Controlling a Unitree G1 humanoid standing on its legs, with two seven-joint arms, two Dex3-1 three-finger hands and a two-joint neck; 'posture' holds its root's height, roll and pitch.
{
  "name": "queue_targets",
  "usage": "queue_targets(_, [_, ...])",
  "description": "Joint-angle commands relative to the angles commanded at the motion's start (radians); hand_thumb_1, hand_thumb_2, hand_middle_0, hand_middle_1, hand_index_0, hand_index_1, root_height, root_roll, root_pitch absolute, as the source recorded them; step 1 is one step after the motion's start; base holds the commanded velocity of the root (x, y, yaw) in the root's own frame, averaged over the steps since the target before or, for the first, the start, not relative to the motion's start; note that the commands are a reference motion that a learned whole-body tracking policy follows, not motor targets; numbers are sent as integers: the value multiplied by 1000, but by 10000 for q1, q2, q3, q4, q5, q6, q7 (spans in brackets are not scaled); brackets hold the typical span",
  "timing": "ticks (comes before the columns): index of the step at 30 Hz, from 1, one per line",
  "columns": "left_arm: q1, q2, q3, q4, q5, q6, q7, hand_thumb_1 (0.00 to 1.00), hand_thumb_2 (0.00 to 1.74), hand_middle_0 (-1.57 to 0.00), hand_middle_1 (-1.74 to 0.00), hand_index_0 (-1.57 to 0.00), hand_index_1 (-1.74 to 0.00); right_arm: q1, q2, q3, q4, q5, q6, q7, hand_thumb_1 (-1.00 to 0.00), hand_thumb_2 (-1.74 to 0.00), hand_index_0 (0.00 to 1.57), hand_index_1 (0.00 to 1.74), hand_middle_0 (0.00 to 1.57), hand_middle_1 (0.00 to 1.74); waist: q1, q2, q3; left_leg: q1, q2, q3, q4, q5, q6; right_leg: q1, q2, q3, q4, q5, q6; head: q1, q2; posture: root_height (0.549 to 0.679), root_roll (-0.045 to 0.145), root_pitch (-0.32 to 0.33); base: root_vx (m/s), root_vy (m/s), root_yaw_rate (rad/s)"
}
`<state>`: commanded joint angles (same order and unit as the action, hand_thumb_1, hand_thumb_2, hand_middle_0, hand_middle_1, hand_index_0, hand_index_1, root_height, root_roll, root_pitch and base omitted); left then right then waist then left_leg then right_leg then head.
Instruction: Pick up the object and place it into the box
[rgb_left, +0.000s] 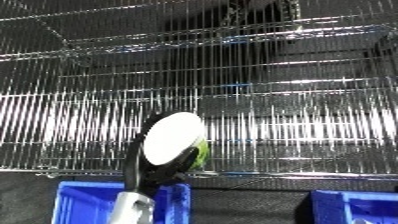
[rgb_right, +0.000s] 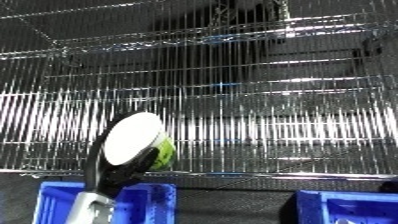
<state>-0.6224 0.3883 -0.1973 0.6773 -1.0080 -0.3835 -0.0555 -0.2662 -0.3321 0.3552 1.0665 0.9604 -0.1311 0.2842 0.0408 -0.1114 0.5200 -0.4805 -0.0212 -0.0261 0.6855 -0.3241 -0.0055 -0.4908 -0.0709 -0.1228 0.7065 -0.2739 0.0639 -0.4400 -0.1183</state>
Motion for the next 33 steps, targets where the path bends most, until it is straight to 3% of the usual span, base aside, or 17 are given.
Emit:
queue_targets(4, [780, -170, 411, -941, -659, -465, -641, 1000, 1740, -1570, -1740, -1570, -1740, 169, 14, -255, 139, 77, -78, -54, 0, 0, 0, 0, 0, 0, 326, 162, 0, 276, -153, -142, -276, 103, -20, 303, -158, -183, -101, -66, -27, -18, -287, 643, 27, 64, -25, -20, 209])
queue_targets(9, [1773, -130, 1093, -1772, -1254, -845, -810, 1000, 1740, -1570, -1740, -1570, -1740, 380, -50, -548, 240, 117, -137, -205, 0, 0, 0, 0, 0, 0, 730, 339, -4, 536, -372, -349, -579, 285, -68, 710, -329, -453, -211, -193, -96, -983, -1438, 646, 37, 51, -35, -30, 231])
queue_targets(12, [2233, 66, 1475, -1876, -1101, -1121, -586, 1000, 1740, -1570, -1740, -1570, -1740, 508, -53, -747, 405, 115, -162, -183, 0, 0, 0, 0, 0, 0, 949, 417, -59, 672, -456, -472, -747, 390, -96, 933, -437, -645, -212, -318, -148, -1766, -1910, 647, 42, 41, -6, -39, 235])
queue_targets(17, [2864, 383, 2077, -1418, -771, -1435, 219, 1000, 1740, -1570, -1740, -1570, -1740, 740, 29, -1054, 768, 51, -241, 15, 0, 0, 0, 0, 0, 0, 1253, 460, -174, 834, -536, -634, -919, 479, -87, 1199, -587, -898, -170, -496, -194, -3007, -2150, 647, 46, 31, 23, -30, 206])
queue_targets(21, [3347, 583, 2468, -419, -763, -1513, 356, 1000, 1740, -1570, -1740, -1570, -1740, 871, 54, -1081, 964, 143, -271, 141, 0, 0, 0, 0, 0, 0, 1429, 427, -202, 846, -552, -689, -1015, 555, -89, 1294, -582, -973, -109, -617, -238, -3814, -2390, 646, 46, 29, 19, -18, 154])
queue_targets(28, [3808, 716, 2980, 1591, -908, -1065, 48, 1000, 1740, -1570, -1740, -1570, -1740, 952, 7, -1066, 1299, -29, -193, 450, 0, 0, 0, 0, 0, 0, 1541, 248, -168, 893, -519, -744, -1244, 682, -94, 1382, -453, -943, -138, -703, -279, -4591, -2358, 646, 41, 27, 19, 17, 63])
queue_targets(33, [3771, 813, 3268, 3079, -850, -571, -241, 750, 1305, -1178, -1305, -1178, -1305, 940, -63, -980, 1520, -132, -172, 736, 0, 0, 0, 0, 0, 0, 1496, 18, -139, 942, -445, -730, -1376, 718, -82, 1429, -355, -885, -244, -709, -284, -4819, -2226, 646, 37, 28, 13, 25, 0])
